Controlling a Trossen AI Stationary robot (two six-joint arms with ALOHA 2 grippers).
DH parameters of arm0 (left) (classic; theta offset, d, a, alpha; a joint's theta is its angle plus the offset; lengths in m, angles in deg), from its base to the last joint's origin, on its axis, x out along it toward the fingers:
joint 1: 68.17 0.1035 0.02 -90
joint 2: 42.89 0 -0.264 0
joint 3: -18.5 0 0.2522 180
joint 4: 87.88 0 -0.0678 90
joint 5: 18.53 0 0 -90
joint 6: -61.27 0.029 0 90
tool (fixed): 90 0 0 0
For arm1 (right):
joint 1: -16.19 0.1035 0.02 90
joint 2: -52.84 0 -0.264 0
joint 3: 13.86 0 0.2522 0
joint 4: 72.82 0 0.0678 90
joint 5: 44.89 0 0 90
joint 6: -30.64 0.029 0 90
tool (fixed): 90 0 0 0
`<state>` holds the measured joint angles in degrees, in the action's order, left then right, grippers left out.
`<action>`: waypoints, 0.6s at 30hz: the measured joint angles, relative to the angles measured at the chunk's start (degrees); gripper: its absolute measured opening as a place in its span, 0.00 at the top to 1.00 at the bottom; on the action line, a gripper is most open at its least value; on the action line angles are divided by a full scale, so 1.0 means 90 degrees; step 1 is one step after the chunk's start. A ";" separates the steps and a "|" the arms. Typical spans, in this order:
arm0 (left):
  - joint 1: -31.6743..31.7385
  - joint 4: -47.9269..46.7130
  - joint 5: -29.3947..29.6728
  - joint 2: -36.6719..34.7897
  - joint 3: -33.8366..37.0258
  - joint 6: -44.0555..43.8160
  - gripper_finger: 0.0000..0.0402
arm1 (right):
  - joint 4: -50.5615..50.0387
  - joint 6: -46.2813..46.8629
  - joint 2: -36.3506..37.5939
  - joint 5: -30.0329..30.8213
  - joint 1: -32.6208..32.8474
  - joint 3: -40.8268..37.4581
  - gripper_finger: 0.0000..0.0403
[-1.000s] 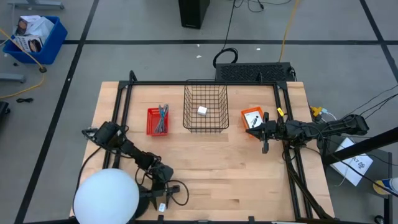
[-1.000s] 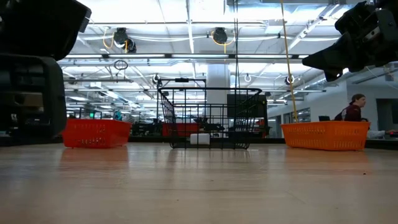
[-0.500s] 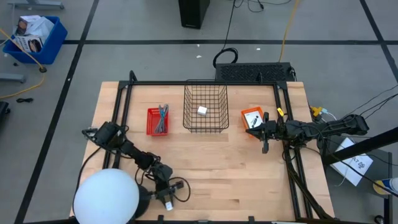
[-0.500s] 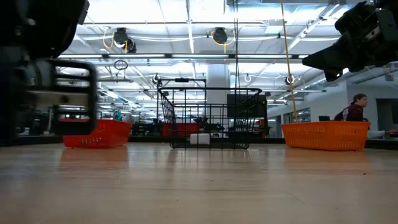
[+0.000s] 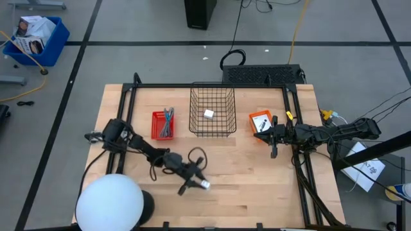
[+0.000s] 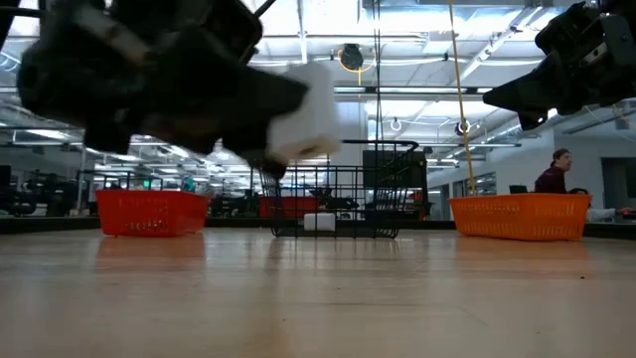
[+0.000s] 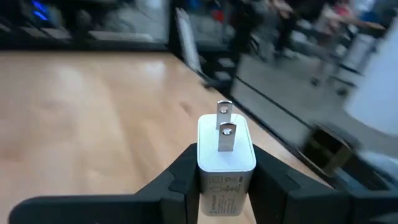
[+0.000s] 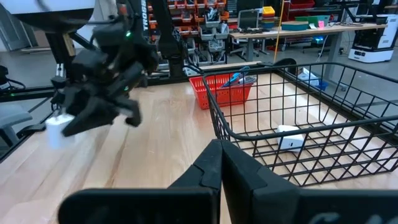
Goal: Pick and place items into bin
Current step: Put the white charger adapter into the wire basket
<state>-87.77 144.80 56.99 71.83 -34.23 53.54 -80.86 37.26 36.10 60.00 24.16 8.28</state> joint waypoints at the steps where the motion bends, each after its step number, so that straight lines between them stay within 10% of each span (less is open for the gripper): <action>1: 0.0098 0.0088 0.0070 -0.0037 0.0000 0.0010 0.74 | 0.0000 0.0001 0.0000 0.0000 0.0000 0.0000 1.00; 18: 0.1172 0.0095 0.0818 -0.0881 0.0049 0.0120 0.72 | 0.0000 0.0001 -0.0006 0.0002 -0.0002 0.0000 1.00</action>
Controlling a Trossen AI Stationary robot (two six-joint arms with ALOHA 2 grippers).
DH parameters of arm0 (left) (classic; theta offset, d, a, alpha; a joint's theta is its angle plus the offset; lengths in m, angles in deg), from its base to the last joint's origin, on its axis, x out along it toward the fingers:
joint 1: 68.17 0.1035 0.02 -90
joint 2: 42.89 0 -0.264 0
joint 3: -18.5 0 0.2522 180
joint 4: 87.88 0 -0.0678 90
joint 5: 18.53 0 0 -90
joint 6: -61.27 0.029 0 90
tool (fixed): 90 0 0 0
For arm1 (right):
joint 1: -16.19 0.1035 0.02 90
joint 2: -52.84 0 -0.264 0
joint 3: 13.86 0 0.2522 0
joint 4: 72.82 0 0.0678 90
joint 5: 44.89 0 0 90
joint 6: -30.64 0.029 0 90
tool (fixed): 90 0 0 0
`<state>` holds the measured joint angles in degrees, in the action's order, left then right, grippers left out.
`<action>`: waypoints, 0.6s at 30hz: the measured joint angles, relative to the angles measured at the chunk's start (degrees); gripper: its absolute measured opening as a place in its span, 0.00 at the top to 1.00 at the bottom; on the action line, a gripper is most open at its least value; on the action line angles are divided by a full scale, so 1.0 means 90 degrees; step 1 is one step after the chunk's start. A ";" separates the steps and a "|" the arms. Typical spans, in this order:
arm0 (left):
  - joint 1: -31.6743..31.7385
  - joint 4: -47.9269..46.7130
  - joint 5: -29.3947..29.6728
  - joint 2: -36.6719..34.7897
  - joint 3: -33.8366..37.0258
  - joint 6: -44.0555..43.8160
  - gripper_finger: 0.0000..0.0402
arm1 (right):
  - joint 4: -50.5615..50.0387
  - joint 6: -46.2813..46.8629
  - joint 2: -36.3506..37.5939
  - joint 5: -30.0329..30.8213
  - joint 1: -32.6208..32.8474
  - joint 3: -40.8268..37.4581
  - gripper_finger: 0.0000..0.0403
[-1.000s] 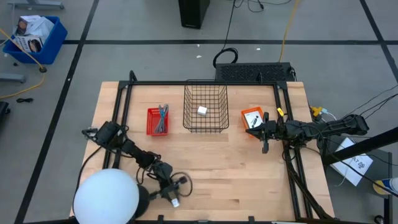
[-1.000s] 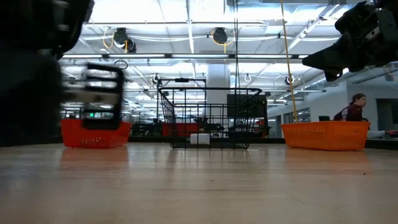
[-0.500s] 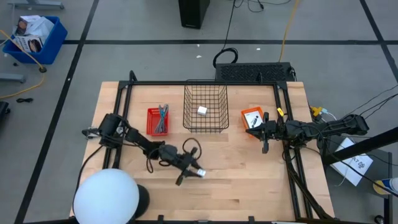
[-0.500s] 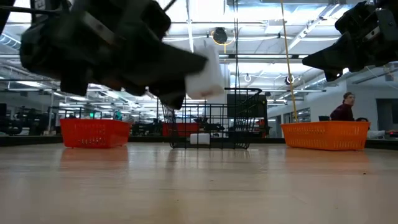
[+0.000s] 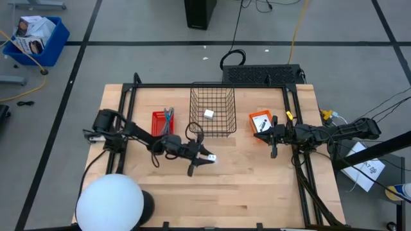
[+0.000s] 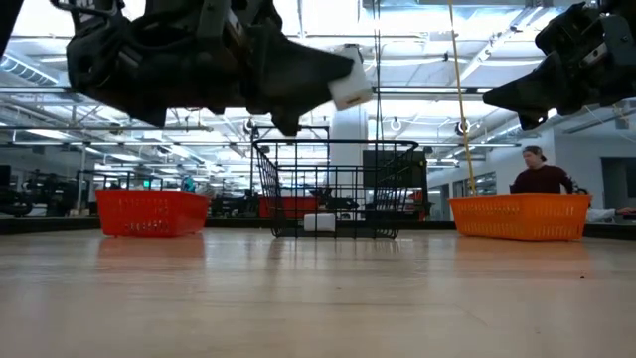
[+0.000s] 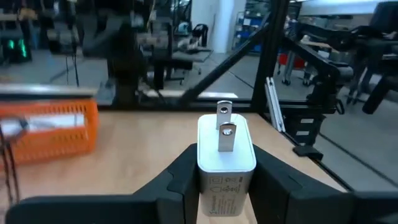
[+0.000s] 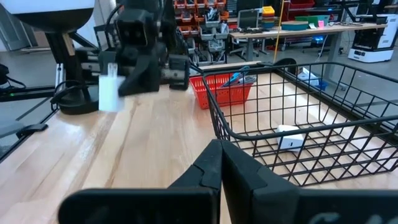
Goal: Pick and place items into bin
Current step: Put the white charger adapter into the wire basket
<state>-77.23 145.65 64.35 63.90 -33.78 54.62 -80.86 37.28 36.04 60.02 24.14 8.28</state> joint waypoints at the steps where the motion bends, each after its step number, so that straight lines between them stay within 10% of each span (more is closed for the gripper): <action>1: 0.0039 -0.0095 -0.0054 -0.0088 0.0002 0.0127 0.72 | 0.0000 -0.0002 0.0000 0.0000 0.0000 0.0000 1.00; 18: 0.0409 -0.1663 0.2586 -0.2021 -0.0027 0.1082 0.72 | 0.0000 -0.0001 0.0000 -0.0002 0.0001 0.0000 1.00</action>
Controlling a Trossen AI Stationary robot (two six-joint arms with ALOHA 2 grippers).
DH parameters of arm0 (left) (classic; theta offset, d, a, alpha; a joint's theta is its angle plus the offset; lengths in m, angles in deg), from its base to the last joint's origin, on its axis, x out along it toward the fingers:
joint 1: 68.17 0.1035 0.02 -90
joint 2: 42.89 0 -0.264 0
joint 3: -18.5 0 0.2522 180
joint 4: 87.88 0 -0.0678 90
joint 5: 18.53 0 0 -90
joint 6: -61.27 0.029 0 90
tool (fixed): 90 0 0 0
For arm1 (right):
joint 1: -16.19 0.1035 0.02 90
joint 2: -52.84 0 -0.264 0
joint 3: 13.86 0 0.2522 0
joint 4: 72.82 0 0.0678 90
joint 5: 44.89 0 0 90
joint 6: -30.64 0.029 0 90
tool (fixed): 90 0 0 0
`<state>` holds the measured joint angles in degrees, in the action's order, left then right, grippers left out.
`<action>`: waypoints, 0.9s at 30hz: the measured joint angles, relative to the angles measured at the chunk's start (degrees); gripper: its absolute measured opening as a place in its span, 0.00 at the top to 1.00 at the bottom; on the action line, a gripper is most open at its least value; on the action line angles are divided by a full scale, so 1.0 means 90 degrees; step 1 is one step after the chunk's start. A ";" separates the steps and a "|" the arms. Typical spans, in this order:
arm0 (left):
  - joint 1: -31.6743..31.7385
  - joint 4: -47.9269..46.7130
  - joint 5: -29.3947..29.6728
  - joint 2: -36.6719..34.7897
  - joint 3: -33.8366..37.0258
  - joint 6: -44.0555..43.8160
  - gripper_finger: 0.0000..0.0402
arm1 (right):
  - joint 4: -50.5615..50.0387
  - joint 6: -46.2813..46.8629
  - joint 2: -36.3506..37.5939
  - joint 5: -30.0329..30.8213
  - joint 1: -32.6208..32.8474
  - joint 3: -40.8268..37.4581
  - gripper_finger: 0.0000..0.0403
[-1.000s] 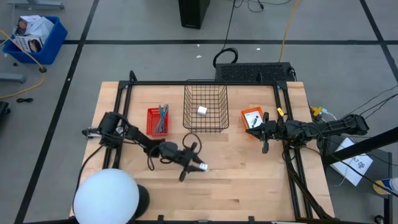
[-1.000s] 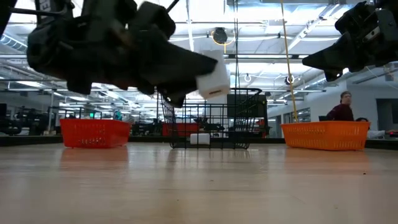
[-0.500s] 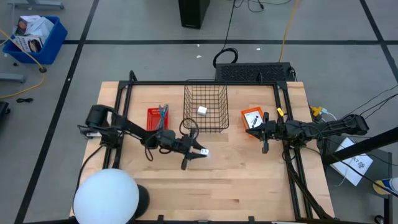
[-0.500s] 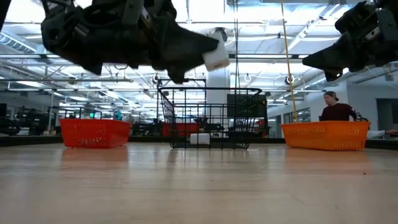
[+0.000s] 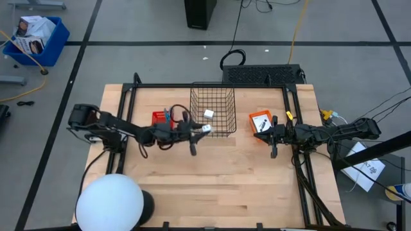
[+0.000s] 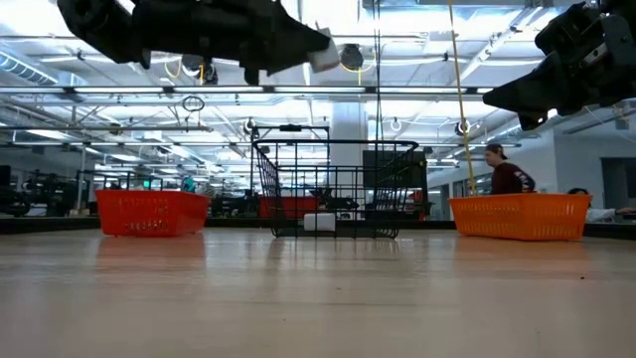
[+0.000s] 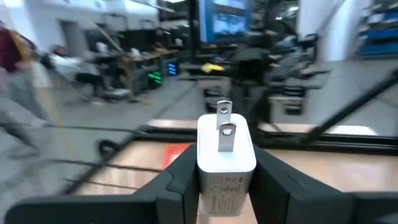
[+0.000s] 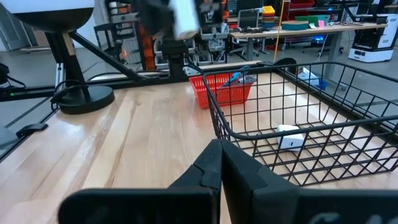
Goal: Pick and place items into bin
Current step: Put the white charger adapter into the wire basket
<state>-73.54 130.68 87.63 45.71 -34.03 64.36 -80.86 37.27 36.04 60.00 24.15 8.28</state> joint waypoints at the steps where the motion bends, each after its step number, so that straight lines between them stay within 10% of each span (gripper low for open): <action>1: 0.0059 -0.0061 0.0096 -0.0075 0.0000 0.0152 0.72 | 0.0000 -0.0001 0.0000 0.0000 -0.0001 0.0000 1.00; 16: 0.1580 -0.0812 -0.0529 -0.0439 -0.0080 -0.0589 0.72 | 0.0000 0.0001 0.0000 0.0000 0.0001 0.0000 1.00; 27: 0.2935 -0.3457 -0.1516 0.0238 -0.2120 -0.1685 0.72 | 0.0000 -0.0001 0.0001 0.0001 0.0000 0.0000 1.00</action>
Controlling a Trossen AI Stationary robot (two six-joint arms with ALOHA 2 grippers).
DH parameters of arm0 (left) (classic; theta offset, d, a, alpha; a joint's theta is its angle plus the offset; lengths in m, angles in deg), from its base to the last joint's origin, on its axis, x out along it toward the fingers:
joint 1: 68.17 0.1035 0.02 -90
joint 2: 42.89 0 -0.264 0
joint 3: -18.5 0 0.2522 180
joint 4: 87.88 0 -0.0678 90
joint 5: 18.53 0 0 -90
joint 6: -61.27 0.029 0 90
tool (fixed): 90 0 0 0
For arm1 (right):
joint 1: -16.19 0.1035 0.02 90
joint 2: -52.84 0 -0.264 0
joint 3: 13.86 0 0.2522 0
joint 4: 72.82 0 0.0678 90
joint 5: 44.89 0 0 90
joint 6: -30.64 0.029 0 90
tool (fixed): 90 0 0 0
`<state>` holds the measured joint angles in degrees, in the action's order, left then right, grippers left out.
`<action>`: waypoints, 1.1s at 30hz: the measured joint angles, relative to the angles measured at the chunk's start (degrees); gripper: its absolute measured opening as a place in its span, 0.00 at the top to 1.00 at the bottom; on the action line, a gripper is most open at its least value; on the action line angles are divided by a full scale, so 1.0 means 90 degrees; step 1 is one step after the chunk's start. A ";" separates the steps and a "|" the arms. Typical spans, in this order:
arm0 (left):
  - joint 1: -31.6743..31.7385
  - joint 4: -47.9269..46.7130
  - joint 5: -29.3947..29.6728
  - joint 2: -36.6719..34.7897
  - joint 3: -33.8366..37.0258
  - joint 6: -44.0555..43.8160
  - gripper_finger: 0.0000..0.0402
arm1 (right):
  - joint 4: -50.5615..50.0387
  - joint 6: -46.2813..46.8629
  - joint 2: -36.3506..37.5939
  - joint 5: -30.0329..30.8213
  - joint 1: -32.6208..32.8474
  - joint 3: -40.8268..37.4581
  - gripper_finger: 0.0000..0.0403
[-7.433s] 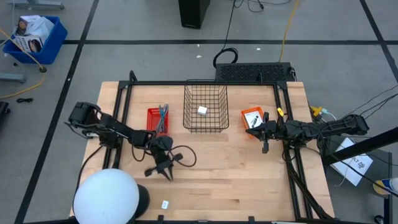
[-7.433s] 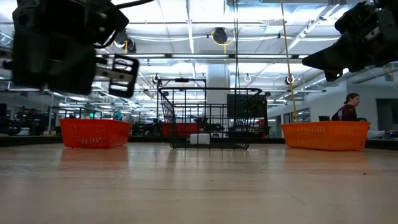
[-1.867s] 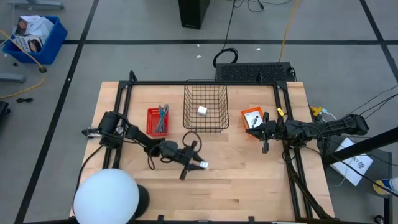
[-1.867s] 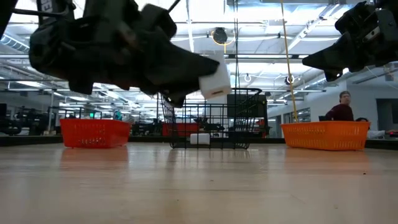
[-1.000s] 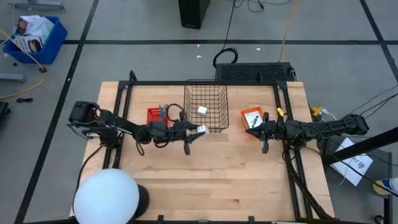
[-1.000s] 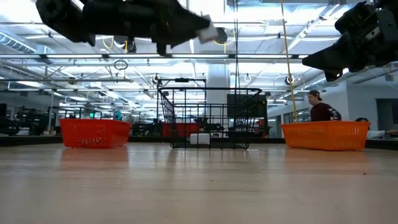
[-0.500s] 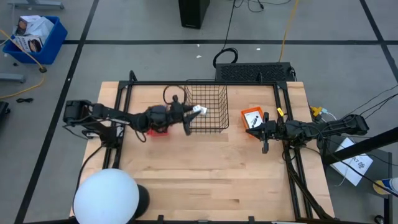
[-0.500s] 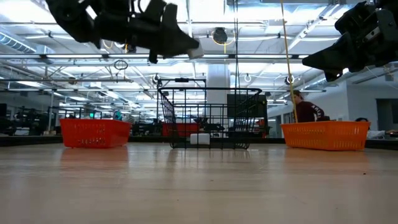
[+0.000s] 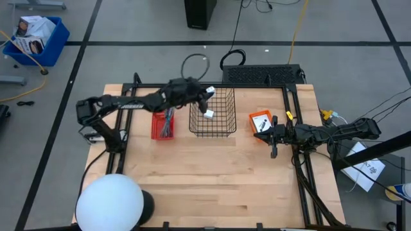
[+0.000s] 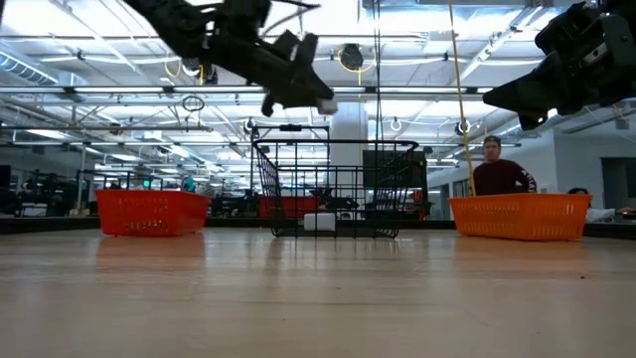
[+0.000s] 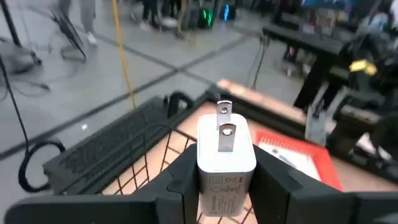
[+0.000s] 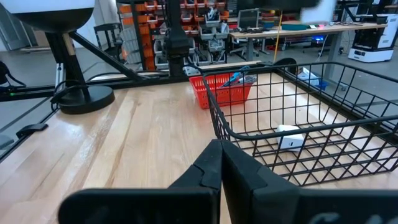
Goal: Pick and place items into bin
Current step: Put the white charger adapter into the wire basket
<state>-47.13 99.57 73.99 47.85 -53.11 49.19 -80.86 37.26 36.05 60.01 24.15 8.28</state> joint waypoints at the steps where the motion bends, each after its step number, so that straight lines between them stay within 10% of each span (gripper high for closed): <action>1: 0.0062 -0.0298 -0.0140 0.0111 -0.0232 0.0040 0.72 | 0.0000 -0.0001 -0.0001 -0.0001 0.0000 0.0000 1.00; 12: 0.0419 -0.4372 -0.1399 0.1440 -0.2797 0.0159 0.72 | 0.0000 -0.0001 0.0000 -0.0001 0.0001 0.0000 1.00; 33: 0.0352 -0.5872 -0.1831 0.2939 -0.3728 0.0541 0.72 | 0.0000 -0.0001 0.0001 -0.0001 0.0001 0.0000 1.00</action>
<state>-43.97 46.72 57.51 74.30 -86.66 54.06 -80.86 37.25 36.06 60.00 24.16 8.28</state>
